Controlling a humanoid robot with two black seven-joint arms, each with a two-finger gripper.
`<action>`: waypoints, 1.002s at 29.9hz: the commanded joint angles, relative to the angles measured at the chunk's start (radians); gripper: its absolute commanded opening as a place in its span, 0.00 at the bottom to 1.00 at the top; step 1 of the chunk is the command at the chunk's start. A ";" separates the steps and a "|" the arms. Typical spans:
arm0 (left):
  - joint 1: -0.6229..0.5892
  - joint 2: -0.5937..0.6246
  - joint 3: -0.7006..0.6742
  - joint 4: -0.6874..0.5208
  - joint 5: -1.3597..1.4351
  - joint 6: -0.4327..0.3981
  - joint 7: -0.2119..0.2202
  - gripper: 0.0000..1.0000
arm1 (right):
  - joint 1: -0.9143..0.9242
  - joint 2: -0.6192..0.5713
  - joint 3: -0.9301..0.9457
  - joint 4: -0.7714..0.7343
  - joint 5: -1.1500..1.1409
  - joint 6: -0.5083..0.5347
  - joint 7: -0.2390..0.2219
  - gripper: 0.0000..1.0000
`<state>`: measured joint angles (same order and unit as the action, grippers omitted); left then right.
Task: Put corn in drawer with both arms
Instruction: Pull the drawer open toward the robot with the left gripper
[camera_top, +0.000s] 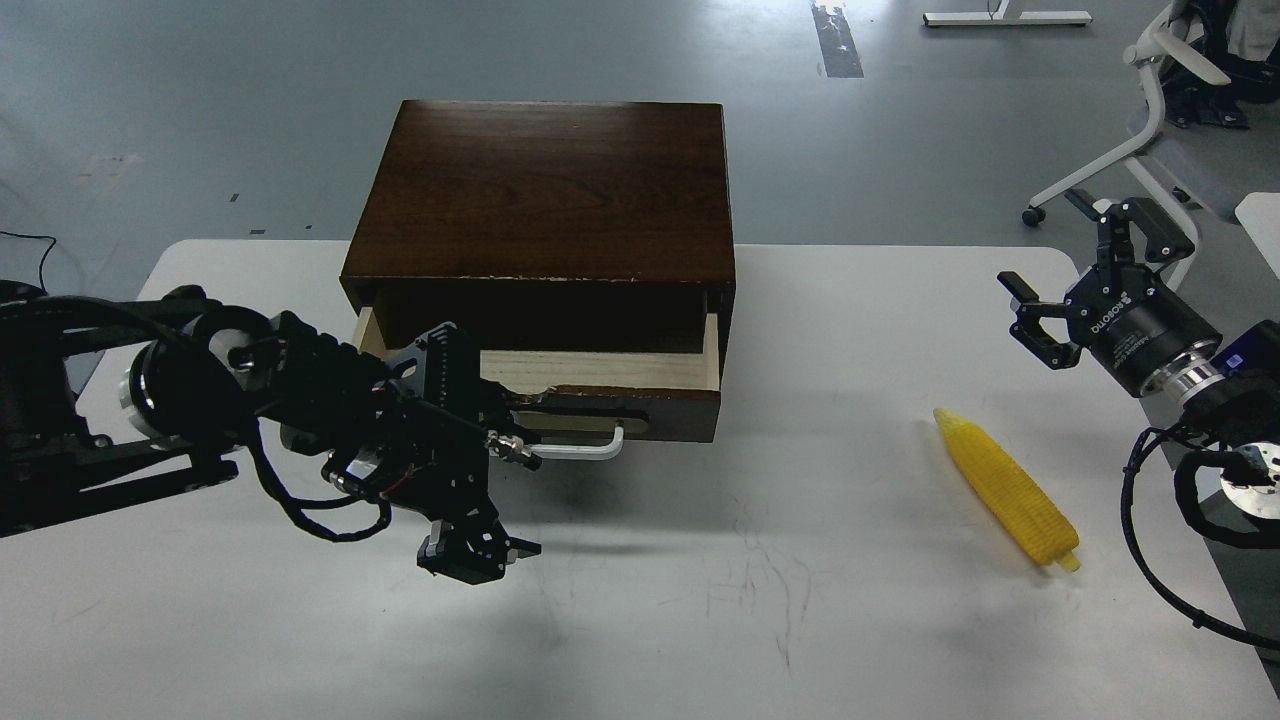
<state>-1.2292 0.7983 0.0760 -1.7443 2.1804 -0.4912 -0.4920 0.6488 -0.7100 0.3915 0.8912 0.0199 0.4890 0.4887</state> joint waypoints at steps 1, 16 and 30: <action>-0.001 -0.001 -0.018 0.002 0.001 0.003 0.003 0.99 | 0.000 0.000 0.000 0.000 0.000 0.000 0.000 1.00; -0.007 -0.004 -0.025 0.028 0.001 0.003 0.003 0.99 | 0.002 0.000 0.001 0.000 0.000 0.000 0.000 1.00; -0.015 0.001 -0.033 0.014 0.001 0.003 0.003 0.99 | 0.000 0.000 0.001 0.000 0.000 0.000 0.000 1.00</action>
<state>-1.2435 0.7989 0.0448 -1.7290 2.1817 -0.4885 -0.4886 0.6497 -0.7107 0.3926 0.8908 0.0199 0.4883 0.4887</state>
